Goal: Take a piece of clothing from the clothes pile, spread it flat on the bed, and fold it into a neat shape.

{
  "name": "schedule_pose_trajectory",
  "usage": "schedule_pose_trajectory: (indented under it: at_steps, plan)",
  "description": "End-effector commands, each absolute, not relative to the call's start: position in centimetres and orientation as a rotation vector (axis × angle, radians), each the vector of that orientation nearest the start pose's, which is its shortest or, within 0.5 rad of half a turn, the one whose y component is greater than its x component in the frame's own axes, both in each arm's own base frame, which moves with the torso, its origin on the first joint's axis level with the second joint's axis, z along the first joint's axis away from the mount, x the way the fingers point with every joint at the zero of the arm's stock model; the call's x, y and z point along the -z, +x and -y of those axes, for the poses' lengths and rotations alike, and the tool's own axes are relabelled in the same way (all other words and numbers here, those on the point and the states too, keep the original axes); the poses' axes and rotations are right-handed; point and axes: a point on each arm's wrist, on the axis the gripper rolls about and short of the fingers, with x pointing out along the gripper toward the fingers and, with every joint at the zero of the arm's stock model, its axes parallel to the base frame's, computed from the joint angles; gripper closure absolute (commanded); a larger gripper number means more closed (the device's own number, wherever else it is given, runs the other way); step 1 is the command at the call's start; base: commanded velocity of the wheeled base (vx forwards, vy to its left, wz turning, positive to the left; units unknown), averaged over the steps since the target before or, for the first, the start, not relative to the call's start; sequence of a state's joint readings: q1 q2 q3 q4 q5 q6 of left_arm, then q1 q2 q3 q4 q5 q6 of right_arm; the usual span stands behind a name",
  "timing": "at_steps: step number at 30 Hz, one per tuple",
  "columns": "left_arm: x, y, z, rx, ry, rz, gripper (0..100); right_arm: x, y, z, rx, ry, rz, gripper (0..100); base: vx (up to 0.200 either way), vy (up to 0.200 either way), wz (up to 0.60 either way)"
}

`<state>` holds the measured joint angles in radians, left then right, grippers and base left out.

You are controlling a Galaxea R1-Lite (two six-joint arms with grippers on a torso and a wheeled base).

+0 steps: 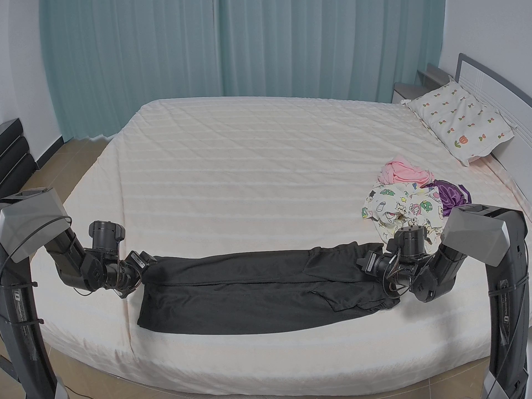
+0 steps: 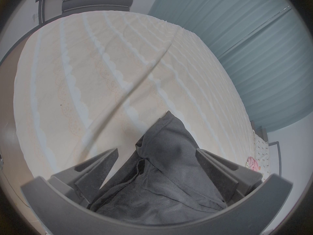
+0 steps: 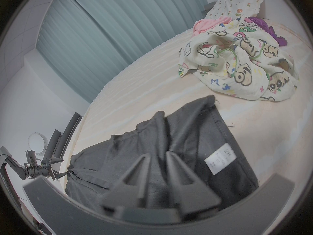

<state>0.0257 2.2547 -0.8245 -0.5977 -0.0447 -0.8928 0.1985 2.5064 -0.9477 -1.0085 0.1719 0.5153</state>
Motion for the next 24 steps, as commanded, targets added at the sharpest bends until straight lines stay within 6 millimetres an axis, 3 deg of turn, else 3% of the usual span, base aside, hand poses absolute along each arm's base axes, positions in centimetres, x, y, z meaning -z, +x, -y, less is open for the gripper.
schedule_pose_trajectory:
  at_steps: [1,12,13,20,24]
  plan:
    - [0.7,35.7,-0.8,-0.357,-0.868,-0.787,0,5.0,39.3,-8.1,-0.202,0.489,-0.646,100,0.0,0.0,0.0]
    - [0.6,36.0,-0.8,-0.357,-0.869,-0.779,0,5.0,38.1,-7.3,-0.179,0.491,-0.679,100,0.0,0.0,0.0]
    - [0.5,36.1,-0.8,-0.355,-0.87,-0.775,0,5.1,38.1,-7.2,-0.177,0.491,-0.681,0,0.0,0.0,0.0]
    - [-0.5,37.9,-1.0,-0.331,-0.868,-0.713,0,4.6,37.7,-7.1,-0.175,0.5,-0.679,0,0.0,0.0,0.0]
    - [0.4,39.1,-0.9,-0.323,-0.846,-0.712,0,4.6,37.7,-7.1,-0.175,0.515,-0.661,0,0.0,0.0,0.0]
